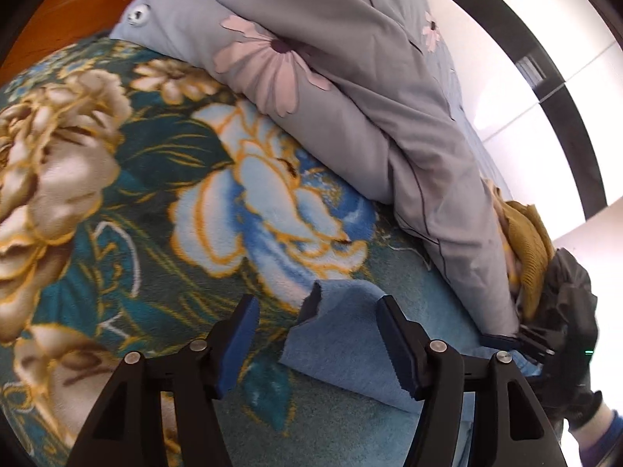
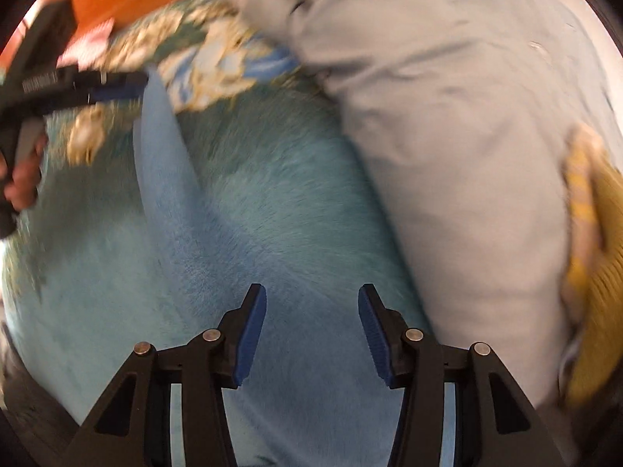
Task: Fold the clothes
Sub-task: 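Grasp the sweatshirt sleeve with the left gripper, pull it straight, release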
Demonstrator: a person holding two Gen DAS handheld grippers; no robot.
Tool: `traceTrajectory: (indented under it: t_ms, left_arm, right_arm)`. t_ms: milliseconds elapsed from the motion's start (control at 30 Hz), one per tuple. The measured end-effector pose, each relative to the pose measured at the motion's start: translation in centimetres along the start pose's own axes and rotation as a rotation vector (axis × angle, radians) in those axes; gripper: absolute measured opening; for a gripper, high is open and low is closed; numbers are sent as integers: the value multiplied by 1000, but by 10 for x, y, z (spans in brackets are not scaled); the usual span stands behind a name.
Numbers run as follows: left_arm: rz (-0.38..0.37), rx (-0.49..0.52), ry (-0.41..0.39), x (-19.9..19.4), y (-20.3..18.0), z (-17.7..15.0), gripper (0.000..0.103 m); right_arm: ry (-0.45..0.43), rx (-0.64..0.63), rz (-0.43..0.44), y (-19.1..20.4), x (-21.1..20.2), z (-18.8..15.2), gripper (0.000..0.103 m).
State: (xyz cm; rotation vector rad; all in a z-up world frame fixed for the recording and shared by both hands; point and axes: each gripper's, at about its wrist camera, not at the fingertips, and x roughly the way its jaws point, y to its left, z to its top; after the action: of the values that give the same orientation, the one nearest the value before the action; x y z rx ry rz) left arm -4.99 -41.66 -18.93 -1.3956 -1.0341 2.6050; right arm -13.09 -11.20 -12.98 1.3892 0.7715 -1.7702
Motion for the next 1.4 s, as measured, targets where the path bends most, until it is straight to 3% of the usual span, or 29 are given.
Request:
traceTrajectory:
  t_ms: [167,233,300,500,633,733,833,900,1067,1133,1233,1300,1367,1400]
  left_arm:
    - [-80,-33,14,1,8,-4,67]
    - [-107,-48,16,1,11,-5,67]
    - [-130,-55,15,1,13,-4,67]
    - [-183,-63,36,11,12,-2,67]
    - [-204,-75,37,15,11,-4,66]
    - [-219,-94,37,19,12,-5,66]
    - [-228,-106,52,27,11,-5,66]
    - [-194,-108,64,30,10,-5,66]
    - [-147,-137,63,30,7,-8,66]
    - [-142,-145,57,30,5,-10,65]
    - [-142,-184,41,31,6,-13,63]
    - [-149,-233,31,31,11,-14,49]
    - [-152,-291,34,34,17,-17,21]
    - [-151,-315,34,35,19,-19,14]
  right_arm:
    - [29,-29,0,5,12,-1,48]
    - [26,-22,12,5,10,-4,32]
    - [24,-34,7,9,7,-7,7]
    - [-73,-22,-29,11,-24,-20,3]
    - [-208,64,-141,0,-55,-19,3]
    - [-189,138,-181,-13,-44,-13,3]
    - [-160,222,-156,-30,-30,-7,3]
    - [-144,251,-143,-35,-25,-9,4]
    - [-142,204,-187,-26,-25,-13,5]
    - [-157,187,-199,-24,-38,-21,9]
    - [-240,169,-238,-14,-64,-29,30]
    - [-294,168,-260,-9,-84,-40,43]
    - [-319,171,-304,-5,-98,-54,47]
    - [-321,178,-328,-4,-104,-62,47]
